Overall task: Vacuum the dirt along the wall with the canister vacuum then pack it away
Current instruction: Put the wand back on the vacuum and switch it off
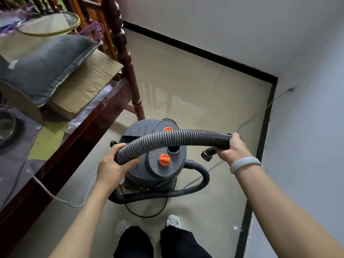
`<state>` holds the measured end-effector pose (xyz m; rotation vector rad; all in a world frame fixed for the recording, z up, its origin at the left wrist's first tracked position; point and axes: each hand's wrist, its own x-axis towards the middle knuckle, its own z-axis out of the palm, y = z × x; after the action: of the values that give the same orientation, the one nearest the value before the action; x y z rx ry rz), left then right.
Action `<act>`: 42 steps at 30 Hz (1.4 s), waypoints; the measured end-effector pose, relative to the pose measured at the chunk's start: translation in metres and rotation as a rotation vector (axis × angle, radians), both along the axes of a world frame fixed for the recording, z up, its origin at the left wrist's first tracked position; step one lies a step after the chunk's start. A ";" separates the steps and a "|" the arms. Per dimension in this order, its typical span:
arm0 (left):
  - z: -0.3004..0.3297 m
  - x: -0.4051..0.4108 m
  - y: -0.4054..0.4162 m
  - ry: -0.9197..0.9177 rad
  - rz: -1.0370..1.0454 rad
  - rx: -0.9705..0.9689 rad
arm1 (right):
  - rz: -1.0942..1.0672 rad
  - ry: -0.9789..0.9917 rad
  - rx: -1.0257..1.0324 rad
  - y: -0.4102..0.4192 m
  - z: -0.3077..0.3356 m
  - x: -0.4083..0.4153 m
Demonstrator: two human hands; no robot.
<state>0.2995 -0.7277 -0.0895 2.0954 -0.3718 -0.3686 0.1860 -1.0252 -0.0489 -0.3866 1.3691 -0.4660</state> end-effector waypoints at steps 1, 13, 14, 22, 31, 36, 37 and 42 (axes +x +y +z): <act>0.004 0.002 -0.005 -0.033 0.006 -0.004 | -0.006 -0.012 0.016 -0.001 -0.001 -0.002; 0.008 0.007 -0.043 -0.273 -0.305 0.176 | 1.119 0.327 -0.999 0.025 -0.026 -0.013; 0.007 0.008 -0.046 -0.301 -0.324 0.212 | 1.316 0.219 -1.052 0.033 -0.022 -0.009; 0.006 0.031 -0.055 -0.342 -0.364 0.166 | 1.638 0.284 -1.463 0.066 -0.028 0.027; -0.073 0.101 -0.007 0.162 -0.372 0.258 | 1.368 0.332 -1.430 0.055 -0.038 0.050; -0.107 0.131 0.000 0.156 -0.328 0.266 | 1.440 0.553 -1.347 0.056 -0.058 0.080; -0.107 0.141 -0.003 0.111 -0.290 0.260 | 1.454 0.578 -1.303 0.055 -0.060 0.090; -0.094 0.195 -0.032 0.006 -0.304 0.146 | 1.441 0.603 -1.173 0.057 -0.073 0.132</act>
<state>0.4941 -0.7592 -0.1831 2.1809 -0.6812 -0.5952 0.3176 -0.9685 -0.1223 -2.3914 0.8604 0.1719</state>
